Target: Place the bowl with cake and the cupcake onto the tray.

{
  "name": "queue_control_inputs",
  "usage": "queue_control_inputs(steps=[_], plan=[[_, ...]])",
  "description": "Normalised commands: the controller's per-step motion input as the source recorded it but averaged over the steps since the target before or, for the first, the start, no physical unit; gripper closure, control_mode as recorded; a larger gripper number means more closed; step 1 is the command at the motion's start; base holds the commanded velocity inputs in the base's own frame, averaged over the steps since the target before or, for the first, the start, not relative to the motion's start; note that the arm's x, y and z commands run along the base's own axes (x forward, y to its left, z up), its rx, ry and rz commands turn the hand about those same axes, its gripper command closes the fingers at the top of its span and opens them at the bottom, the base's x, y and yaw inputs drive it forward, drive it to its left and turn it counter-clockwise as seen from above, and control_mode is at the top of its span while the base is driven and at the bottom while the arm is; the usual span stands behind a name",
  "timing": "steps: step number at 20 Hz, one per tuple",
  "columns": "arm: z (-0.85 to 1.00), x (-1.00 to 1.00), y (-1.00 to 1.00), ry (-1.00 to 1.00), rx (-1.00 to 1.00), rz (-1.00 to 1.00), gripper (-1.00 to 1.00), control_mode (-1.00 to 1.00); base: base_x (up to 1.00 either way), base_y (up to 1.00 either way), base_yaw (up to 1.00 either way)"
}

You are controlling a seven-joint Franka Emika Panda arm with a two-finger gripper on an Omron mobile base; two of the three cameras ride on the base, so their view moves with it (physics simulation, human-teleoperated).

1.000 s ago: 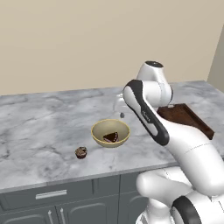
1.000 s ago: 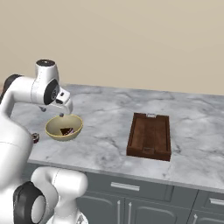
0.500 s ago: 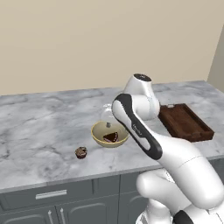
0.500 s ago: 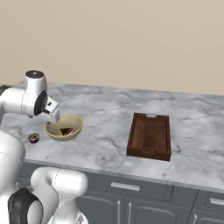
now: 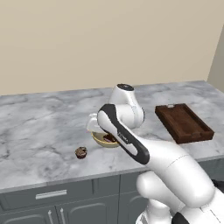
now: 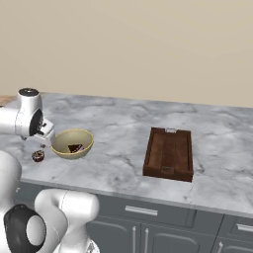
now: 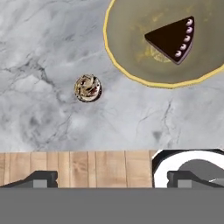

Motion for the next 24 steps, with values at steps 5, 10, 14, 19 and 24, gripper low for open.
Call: queue_control_inputs(steps=[5,10,14,19,24], plan=[[-0.32,0.00,0.43,0.08,0.00,0.00,-1.00,-1.00,0.00,0.00,0.00],[-0.30,0.01,0.35,0.06,-0.02,0.00,-1.00,-1.00,0.00,0.00,0.00],[-0.26,0.18,0.16,0.02,-0.05,0.00,-1.00,-1.00,0.00,0.00,0.00],[-0.31,0.29,0.15,0.00,-0.07,0.00,-1.00,-1.00,0.00,0.00,0.00],[-0.33,0.26,0.14,0.00,-0.04,0.00,-1.00,-1.00,0.00,0.00,0.00]])
